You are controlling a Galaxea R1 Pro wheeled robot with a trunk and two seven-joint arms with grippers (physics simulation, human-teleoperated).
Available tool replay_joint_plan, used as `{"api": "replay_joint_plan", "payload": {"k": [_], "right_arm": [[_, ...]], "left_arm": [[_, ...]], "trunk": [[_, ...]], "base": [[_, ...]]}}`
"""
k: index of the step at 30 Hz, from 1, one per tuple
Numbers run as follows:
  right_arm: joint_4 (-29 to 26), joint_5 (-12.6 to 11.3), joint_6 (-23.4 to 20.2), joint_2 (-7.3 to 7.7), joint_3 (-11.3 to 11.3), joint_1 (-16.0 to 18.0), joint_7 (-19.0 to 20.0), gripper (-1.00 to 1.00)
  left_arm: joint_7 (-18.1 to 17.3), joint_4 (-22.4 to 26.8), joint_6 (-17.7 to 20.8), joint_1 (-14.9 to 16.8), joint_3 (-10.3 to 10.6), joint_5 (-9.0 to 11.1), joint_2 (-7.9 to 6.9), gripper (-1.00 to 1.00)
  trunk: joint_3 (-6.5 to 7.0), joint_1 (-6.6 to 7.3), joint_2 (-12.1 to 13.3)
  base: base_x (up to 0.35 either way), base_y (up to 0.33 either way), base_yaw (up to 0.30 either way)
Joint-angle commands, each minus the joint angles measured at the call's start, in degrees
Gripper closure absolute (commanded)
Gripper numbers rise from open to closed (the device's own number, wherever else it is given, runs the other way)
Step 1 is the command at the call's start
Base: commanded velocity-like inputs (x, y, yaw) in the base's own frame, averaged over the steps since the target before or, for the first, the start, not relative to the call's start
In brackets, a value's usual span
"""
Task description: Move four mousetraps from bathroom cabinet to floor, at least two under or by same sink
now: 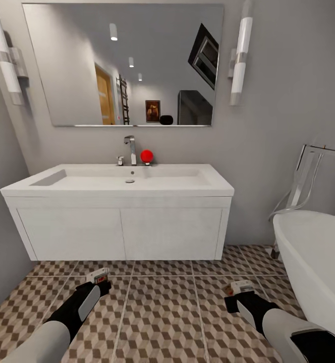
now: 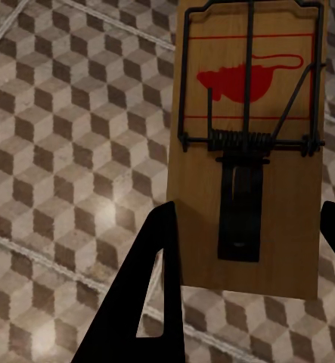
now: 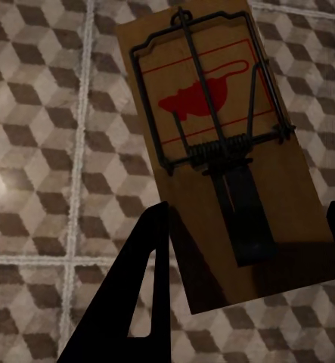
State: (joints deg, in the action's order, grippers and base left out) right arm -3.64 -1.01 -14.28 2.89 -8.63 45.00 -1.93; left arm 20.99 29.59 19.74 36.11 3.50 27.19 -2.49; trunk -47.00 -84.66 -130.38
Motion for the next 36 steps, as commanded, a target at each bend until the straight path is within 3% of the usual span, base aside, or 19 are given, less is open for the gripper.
{"api": "replay_joint_plan", "payload": {"k": [1,14,27,36], "right_arm": [[-0.17,-0.13,-0.40,0.01,-0.41,0.00,-0.26,1.00],[-0.22,-0.13,0.39,0.09,-0.42,0.00,-0.01,1.00],[-0.31,-0.06,0.63,0.07,-0.48,0.00,-0.55,1.00],[-5.84,-0.07,-1.16,-1.06,-0.44,0.00,-4.61,1.00]], "left_arm": [[0.46,0.12,0.21,0.01,0.37,0.50,-0.06,1.00],[0.54,1.82,3.35,0.01,0.27,-0.03,0.85,1.00],[0.54,2.05,5.19,0.01,0.31,-0.01,0.91,1.00],[0.70,4.15,12.64,0.07,2.92,-0.13,1.17,1.00]], "trunk": [[-0.06,0.01,-0.03],[-0.06,0.01,-0.03],[-2.39,-2.84,-5.24],[-4.01,-4.82,-8.85]], "base": [[0.000,0.000,0.000],[0.000,0.000,0.000],[0.000,0.000,0.000],[0.000,0.000,0.000]]}}
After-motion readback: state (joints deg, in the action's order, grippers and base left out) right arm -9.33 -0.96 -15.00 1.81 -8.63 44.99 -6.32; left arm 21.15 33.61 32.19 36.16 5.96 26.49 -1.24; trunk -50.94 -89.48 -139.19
